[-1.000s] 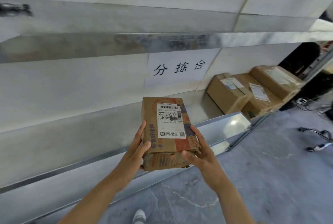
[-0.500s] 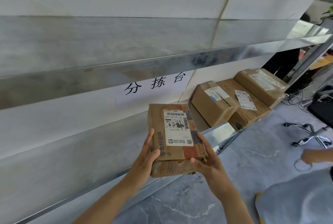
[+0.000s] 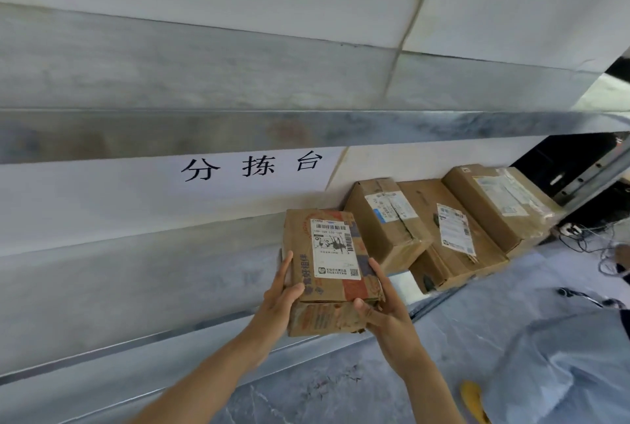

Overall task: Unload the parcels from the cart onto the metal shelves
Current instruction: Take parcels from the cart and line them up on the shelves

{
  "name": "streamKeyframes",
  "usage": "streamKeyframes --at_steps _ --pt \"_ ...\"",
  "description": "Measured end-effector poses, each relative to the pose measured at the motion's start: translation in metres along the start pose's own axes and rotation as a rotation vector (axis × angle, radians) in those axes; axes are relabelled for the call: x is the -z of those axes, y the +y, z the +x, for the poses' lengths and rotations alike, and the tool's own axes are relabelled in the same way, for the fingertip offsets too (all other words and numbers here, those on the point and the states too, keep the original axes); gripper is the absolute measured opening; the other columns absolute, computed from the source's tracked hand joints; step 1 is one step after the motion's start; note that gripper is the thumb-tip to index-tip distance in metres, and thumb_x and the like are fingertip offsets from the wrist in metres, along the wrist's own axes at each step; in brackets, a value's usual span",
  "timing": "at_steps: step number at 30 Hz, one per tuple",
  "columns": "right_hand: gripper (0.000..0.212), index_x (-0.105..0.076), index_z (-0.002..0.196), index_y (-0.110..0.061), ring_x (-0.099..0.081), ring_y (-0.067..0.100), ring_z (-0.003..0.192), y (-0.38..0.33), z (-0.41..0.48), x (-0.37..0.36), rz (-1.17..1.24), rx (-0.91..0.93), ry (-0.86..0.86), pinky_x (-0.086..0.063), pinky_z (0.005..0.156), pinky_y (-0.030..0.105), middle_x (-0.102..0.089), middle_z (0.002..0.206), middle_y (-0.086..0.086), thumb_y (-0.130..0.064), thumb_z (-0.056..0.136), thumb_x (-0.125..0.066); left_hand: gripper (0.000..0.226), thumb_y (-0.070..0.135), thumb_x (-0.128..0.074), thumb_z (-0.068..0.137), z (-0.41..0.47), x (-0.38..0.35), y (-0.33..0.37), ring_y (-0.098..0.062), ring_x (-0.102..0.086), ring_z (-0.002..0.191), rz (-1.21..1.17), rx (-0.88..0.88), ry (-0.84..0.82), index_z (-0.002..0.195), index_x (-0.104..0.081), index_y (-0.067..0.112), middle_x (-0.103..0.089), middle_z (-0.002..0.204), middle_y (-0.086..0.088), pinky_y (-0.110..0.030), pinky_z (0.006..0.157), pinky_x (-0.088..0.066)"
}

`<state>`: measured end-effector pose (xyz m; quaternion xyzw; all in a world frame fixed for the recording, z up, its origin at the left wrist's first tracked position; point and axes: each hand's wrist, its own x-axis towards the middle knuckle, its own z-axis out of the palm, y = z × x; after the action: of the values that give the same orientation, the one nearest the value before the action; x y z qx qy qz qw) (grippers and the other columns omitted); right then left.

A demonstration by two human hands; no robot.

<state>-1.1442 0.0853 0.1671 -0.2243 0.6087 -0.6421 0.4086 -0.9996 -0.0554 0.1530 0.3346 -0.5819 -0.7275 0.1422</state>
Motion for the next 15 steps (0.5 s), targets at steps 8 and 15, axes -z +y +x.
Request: streamKeyframes --at_steps 8,15 --pt "0.08 -0.046 0.133 -0.04 -0.063 0.016 0.113 0.0 0.025 0.045 -0.125 0.069 0.011 -0.055 0.085 0.03 -0.067 0.123 -0.001 -0.041 0.064 -0.086 0.052 0.042 -0.039 0.098 0.013 -0.043 -0.004 0.005 -0.05 0.113 0.031 -0.023 0.06 0.135 -0.005 0.057 -0.053 0.127 0.019 -0.007 0.087 -0.04" --pt "0.057 -0.047 0.134 -0.028 -0.064 0.0 0.094 0.013 0.038 0.051 -0.374 0.201 0.148 -0.053 0.073 0.014 -0.064 0.117 -0.002 -0.008 0.085 -0.069 0.054 0.036 -0.042 0.097 0.024 -0.049 -0.007 0.01 -0.053 0.102 0.059 -0.014 0.129 0.139 -0.012 0.051 -0.057 0.114 0.019 -0.005 0.077 -0.041"
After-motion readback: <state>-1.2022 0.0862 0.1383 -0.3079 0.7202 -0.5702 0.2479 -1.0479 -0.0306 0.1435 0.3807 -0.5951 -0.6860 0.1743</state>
